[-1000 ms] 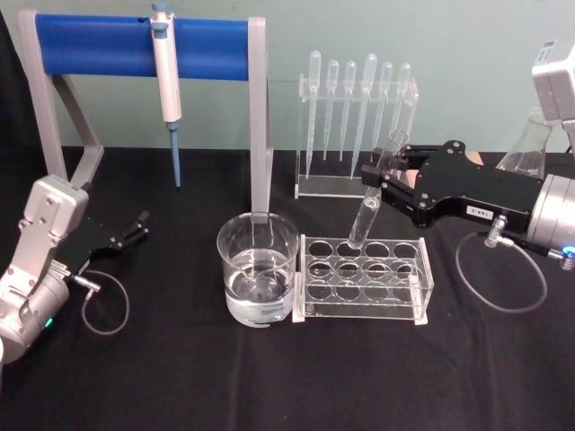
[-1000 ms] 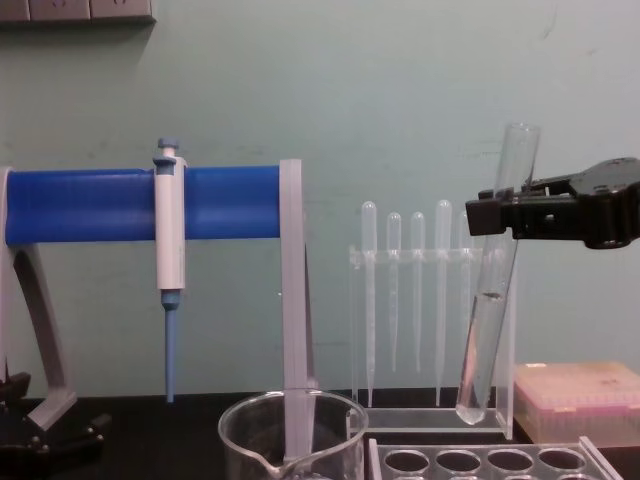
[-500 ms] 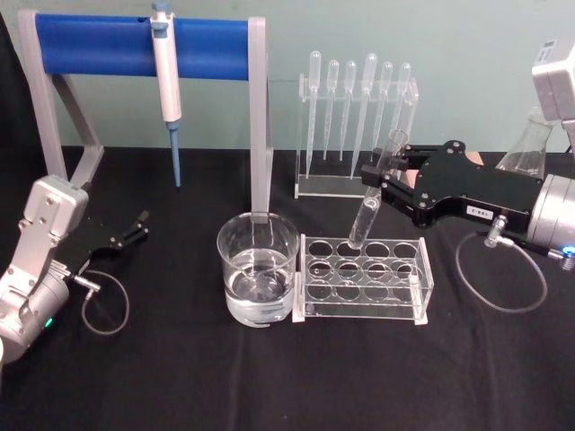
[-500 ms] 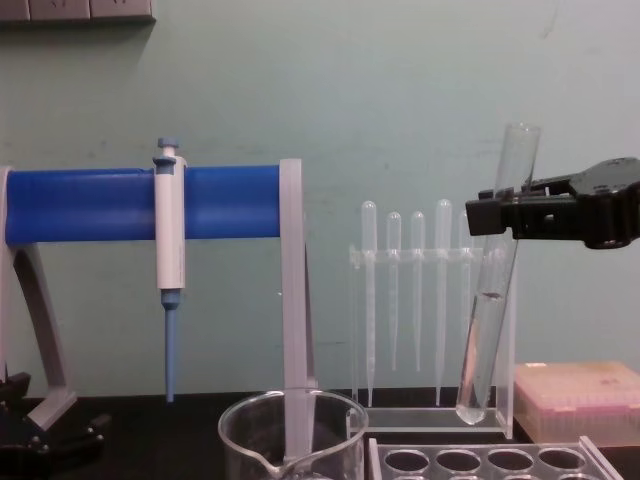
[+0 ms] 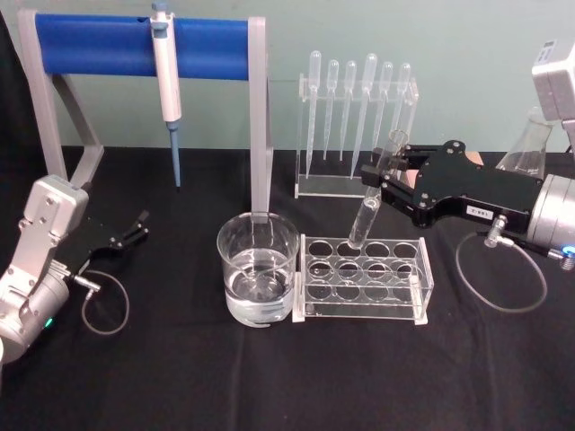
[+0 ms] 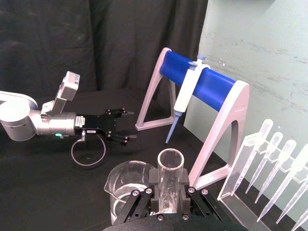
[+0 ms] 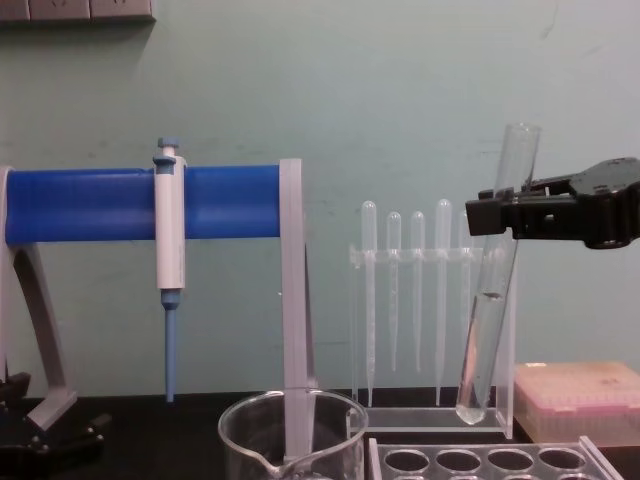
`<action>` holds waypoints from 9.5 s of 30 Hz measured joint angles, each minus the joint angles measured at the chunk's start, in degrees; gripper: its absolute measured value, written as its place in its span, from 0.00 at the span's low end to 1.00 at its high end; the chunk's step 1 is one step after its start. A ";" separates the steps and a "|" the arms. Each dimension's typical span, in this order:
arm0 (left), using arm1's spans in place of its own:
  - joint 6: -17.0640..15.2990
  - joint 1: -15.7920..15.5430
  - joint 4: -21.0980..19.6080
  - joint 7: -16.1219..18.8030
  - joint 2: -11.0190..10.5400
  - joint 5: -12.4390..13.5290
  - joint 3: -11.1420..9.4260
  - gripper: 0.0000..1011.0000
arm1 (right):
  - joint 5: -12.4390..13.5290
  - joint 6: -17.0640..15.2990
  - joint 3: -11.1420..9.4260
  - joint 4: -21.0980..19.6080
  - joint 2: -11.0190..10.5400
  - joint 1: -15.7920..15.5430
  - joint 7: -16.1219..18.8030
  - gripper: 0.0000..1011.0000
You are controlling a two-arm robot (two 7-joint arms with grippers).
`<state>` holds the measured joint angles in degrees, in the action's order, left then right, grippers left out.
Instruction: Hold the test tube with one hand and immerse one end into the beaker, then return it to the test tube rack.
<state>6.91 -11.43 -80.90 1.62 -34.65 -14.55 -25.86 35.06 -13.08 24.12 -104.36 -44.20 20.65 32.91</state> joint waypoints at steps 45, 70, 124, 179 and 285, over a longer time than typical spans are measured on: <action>0.00 0.00 0.00 0.00 0.00 0.00 0.00 0.99 | 0.00 0.00 0.00 0.00 0.00 0.00 0.00 0.23; 0.00 0.00 0.00 0.00 0.00 0.00 0.00 0.99 | 0.00 0.00 0.00 0.00 0.00 0.00 0.00 0.23; 0.00 0.00 0.00 0.00 0.00 0.00 0.00 0.99 | 0.00 0.00 0.00 0.00 0.00 0.00 0.00 0.23; 0.00 0.00 0.00 0.00 0.00 0.00 0.00 0.99 | 1.69 -0.73 -0.14 -0.72 0.15 2.32 0.72 0.23; 0.00 0.00 0.00 0.00 0.00 0.00 0.00 0.99 | -12.29 1.91 13.40 19.20 18.84 7.33 1.68 0.23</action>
<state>6.91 -11.43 -80.90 1.62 -34.65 -14.55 -25.86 22.77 -11.17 37.52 -85.16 -25.36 27.97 34.59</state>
